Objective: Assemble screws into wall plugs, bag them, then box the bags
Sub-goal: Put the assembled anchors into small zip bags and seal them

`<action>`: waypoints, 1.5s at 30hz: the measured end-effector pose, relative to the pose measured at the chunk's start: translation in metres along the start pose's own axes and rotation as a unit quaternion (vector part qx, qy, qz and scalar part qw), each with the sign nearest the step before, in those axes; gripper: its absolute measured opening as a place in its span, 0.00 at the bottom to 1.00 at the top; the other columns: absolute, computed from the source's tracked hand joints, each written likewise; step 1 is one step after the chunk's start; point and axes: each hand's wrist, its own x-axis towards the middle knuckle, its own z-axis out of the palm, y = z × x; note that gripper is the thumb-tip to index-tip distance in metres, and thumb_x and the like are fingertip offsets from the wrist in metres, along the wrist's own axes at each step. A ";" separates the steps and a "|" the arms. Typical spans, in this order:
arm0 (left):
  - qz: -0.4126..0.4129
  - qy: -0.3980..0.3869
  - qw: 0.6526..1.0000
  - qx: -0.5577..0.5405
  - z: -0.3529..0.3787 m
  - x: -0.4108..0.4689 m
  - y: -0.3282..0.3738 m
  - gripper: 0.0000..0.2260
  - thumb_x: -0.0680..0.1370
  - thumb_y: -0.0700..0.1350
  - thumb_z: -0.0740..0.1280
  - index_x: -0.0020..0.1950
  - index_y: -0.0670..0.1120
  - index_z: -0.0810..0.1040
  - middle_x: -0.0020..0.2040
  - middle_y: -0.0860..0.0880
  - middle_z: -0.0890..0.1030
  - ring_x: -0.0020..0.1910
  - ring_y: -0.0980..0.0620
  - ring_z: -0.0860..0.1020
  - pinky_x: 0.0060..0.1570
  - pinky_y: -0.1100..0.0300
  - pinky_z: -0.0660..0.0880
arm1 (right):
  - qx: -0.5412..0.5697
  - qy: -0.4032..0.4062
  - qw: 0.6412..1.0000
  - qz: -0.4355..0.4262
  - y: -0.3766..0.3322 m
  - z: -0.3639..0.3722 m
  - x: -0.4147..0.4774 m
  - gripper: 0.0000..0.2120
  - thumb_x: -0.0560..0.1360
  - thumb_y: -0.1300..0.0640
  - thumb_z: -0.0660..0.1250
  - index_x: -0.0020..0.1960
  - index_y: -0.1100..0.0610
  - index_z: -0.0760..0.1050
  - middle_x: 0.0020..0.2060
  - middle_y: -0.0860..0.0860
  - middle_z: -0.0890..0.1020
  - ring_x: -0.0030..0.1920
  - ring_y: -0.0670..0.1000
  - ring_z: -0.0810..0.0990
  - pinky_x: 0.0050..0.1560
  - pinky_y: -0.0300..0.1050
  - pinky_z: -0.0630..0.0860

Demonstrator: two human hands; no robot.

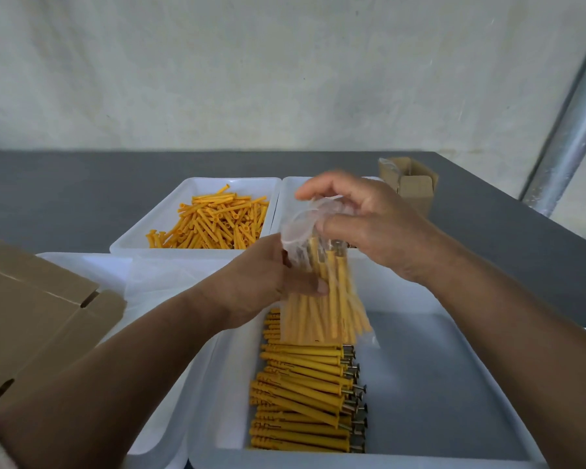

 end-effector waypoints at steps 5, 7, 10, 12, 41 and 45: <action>0.004 0.019 0.999 -0.045 -0.001 -0.001 0.001 0.13 0.73 0.29 0.68 0.57 0.37 0.79 0.51 0.39 0.83 0.52 0.40 0.82 0.54 0.47 0.79 | 0.052 0.017 0.993 0.103 0.005 -0.005 0.002 0.35 0.64 0.44 0.74 0.69 0.41 0.69 0.56 0.43 0.77 0.53 0.41 0.79 0.55 0.39 0.73; 0.011 0.026 0.998 -0.051 -0.001 0.000 0.001 0.15 0.73 0.28 0.68 0.58 0.37 0.78 0.53 0.38 0.82 0.53 0.40 0.82 0.55 0.46 0.79 | 0.050 -0.004 0.989 0.140 0.006 -0.007 0.002 0.37 0.65 0.43 0.77 0.71 0.43 0.67 0.53 0.43 0.76 0.52 0.41 0.78 0.52 0.38 0.71; 0.017 0.042 0.997 -0.059 -0.002 0.002 -0.001 0.19 0.72 0.27 0.68 0.60 0.40 0.78 0.55 0.40 0.82 0.54 0.42 0.82 0.53 0.50 0.80 | 0.019 -0.050 0.988 0.145 0.007 -0.008 0.001 0.23 0.69 0.51 0.77 0.62 0.50 0.77 0.47 0.49 0.85 0.49 0.48 0.84 0.50 0.44 0.79; 0.009 0.054 0.997 -0.063 -0.002 0.004 -0.003 0.18 0.72 0.27 0.68 0.59 0.42 0.79 0.52 0.43 0.84 0.52 0.46 0.83 0.50 0.56 0.80 | -0.021 -0.041 0.991 0.127 0.007 -0.008 0.000 0.12 0.71 0.54 0.74 0.53 0.53 0.82 0.46 0.51 0.86 0.50 0.53 0.84 0.50 0.51 0.80; -0.046 0.186 0.950 0.248 -0.021 0.007 -0.006 0.20 0.65 0.34 0.75 0.55 0.47 0.79 0.46 0.49 0.83 0.48 0.48 0.81 0.47 0.53 0.79 | -0.217 0.026 0.970 0.102 0.022 0.000 0.003 0.11 0.77 0.51 0.67 0.42 0.58 0.79 0.30 0.45 0.80 0.28 0.40 0.73 0.28 0.35 0.66; -0.027 0.191 0.942 0.276 -0.019 0.006 -0.006 0.22 0.65 0.34 0.75 0.57 0.48 0.77 0.47 0.50 0.82 0.47 0.49 0.80 0.49 0.47 0.81 | -0.213 0.012 0.971 0.108 0.018 0.003 0.001 0.07 0.73 0.47 0.70 0.46 0.51 0.80 0.37 0.44 0.83 0.38 0.43 0.80 0.36 0.42 0.75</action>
